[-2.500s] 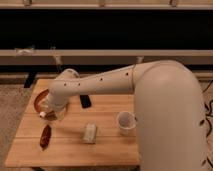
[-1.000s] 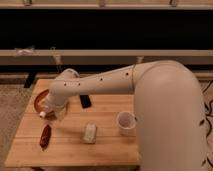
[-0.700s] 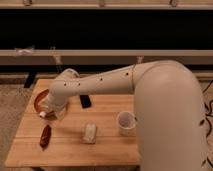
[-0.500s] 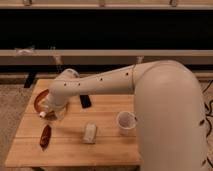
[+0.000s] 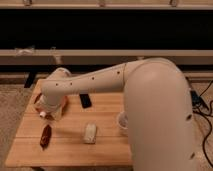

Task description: Place the pepper on the white sponge

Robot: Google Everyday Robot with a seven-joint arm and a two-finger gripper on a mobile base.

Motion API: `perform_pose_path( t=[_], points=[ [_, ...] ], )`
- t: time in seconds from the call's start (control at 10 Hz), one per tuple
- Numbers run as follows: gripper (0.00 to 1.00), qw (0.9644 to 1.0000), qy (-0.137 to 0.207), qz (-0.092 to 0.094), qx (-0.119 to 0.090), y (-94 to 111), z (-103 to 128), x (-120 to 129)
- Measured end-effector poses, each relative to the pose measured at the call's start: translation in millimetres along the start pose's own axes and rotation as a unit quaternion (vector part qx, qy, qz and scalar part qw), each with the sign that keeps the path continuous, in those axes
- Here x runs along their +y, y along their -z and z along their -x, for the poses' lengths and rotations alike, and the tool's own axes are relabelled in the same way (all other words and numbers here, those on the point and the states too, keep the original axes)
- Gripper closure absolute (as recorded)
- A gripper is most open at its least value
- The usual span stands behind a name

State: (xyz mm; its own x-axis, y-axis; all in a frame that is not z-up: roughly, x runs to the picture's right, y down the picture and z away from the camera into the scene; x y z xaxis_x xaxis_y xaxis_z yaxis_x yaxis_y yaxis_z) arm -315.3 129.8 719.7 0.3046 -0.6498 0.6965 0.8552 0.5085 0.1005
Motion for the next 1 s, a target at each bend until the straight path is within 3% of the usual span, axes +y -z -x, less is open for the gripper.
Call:
perform_pose_path(
  t=[0.2,0.4,0.7,1.0],
  points=[
    [0.20,0.9974,0.060,0.039,0.001,-23,32,-18],
    [0.20,0.9874,0.125,0.096,-0.002,-65,66,-28],
    [0.20,0.9752,0.160,0.153,-0.005,-111,73,-15],
    [0.20,0.9737,0.147,0.174,0.000,-109,45,10]
  ],
)
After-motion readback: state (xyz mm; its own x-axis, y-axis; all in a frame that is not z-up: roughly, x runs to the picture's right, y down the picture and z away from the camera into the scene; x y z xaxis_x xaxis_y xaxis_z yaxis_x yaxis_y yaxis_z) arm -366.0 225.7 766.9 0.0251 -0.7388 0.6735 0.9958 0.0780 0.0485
